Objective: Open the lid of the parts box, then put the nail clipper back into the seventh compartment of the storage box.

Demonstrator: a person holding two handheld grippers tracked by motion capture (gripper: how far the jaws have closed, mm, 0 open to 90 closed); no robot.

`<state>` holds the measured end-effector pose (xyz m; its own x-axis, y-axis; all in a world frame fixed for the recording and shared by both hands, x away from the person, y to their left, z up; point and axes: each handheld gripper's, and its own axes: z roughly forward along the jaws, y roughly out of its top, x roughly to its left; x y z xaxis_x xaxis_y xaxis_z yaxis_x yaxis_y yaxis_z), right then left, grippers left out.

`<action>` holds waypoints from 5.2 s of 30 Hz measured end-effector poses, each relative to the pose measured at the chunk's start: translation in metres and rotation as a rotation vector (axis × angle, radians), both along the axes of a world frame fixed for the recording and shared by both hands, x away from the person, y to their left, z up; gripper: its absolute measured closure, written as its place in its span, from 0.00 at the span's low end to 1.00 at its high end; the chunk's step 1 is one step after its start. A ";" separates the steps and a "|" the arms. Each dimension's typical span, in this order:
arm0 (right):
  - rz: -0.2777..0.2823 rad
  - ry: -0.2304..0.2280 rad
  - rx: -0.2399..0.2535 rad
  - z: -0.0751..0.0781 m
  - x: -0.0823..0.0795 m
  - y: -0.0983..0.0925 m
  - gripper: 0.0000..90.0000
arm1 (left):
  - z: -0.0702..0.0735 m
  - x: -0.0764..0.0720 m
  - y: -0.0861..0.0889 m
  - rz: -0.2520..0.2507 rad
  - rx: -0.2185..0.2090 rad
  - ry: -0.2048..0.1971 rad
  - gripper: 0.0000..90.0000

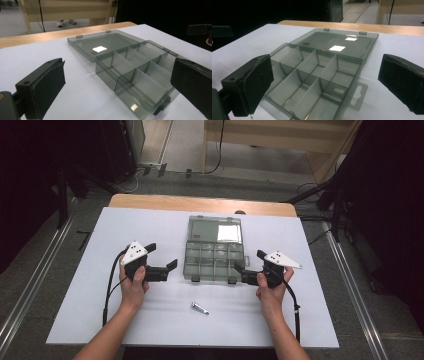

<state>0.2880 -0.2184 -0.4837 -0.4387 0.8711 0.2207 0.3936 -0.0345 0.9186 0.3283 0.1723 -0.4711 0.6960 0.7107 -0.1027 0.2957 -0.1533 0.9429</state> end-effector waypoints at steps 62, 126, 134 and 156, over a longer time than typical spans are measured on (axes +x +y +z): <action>0.188 0.008 -0.034 0.009 -0.047 0.029 0.01 | -0.018 -0.078 0.101 0.050 -0.011 -0.040 0.00; 0.478 0.170 -0.142 -0.003 -0.042 0.107 0.19 | -0.021 -0.079 0.101 0.041 -0.011 -0.052 0.00; 0.466 0.181 -0.192 -0.007 -0.045 0.116 0.38 | -0.021 -0.079 0.101 0.041 -0.010 -0.055 0.00; 0.537 0.236 -0.255 -0.022 -0.043 0.125 0.68 | -0.021 -0.079 0.101 0.041 -0.001 -0.060 0.00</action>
<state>0.2448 -0.0935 -0.5055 -0.7935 0.5814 0.1799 0.4883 0.4319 0.7583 0.2495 0.2728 -0.4925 0.6713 0.7385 -0.0624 0.2446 -0.1413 0.9593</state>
